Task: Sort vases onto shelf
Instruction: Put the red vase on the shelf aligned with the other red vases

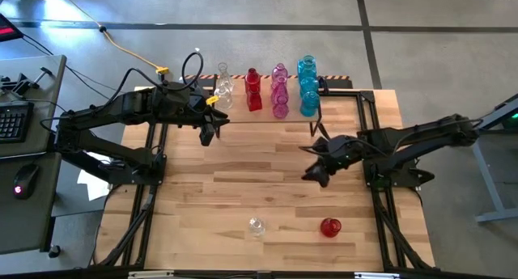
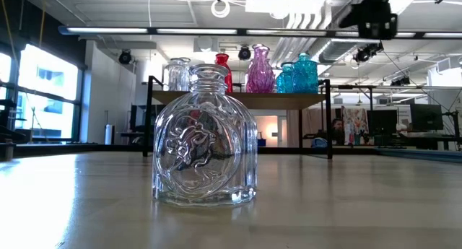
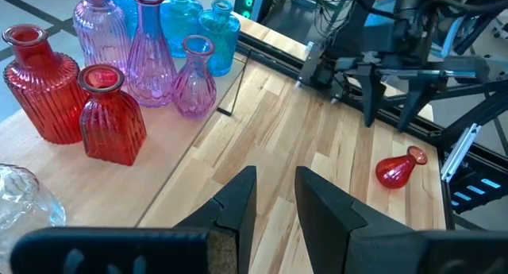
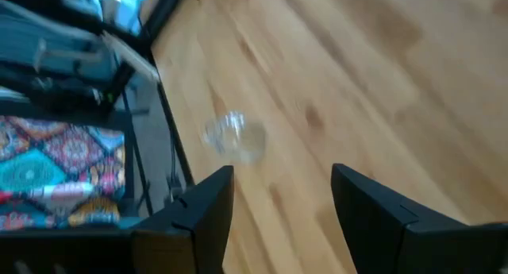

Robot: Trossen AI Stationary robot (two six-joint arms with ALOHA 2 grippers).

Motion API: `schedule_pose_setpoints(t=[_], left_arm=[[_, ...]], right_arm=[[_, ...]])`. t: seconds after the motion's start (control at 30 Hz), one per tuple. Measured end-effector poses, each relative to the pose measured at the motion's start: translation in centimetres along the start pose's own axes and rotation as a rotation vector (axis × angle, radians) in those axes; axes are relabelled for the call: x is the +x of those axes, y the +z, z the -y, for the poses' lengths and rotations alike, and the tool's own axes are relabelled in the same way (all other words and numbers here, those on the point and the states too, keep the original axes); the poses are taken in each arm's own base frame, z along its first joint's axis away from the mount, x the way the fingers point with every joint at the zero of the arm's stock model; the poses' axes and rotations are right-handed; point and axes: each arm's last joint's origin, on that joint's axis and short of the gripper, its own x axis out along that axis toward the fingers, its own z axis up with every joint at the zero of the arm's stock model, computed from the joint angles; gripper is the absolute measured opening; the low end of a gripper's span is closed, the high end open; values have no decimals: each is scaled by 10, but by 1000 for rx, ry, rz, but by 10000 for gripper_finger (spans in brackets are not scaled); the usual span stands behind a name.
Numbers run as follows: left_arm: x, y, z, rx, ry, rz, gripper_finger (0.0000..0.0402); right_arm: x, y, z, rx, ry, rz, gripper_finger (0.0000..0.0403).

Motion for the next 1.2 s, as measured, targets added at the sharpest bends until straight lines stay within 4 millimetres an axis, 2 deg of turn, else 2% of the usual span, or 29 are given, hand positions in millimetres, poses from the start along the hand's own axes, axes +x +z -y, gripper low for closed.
schedule_pose_setpoints(t=[0.33,0.57,0.97,1.2], left_arm=[[0,0,0,0,0,1,81],[0,0,0,0,0,1,81],[0,0,0,0,0,1,81],[0,0,0,0,0,1,81]], right_arm=[[-5,-32,-1,59,-71,-203,193],[-8,-54,-5,19,-110,-300,193],[-16,-91,-12,11,-196,-356,193],[-4,-110,-15,-4,-281,-376,193]])
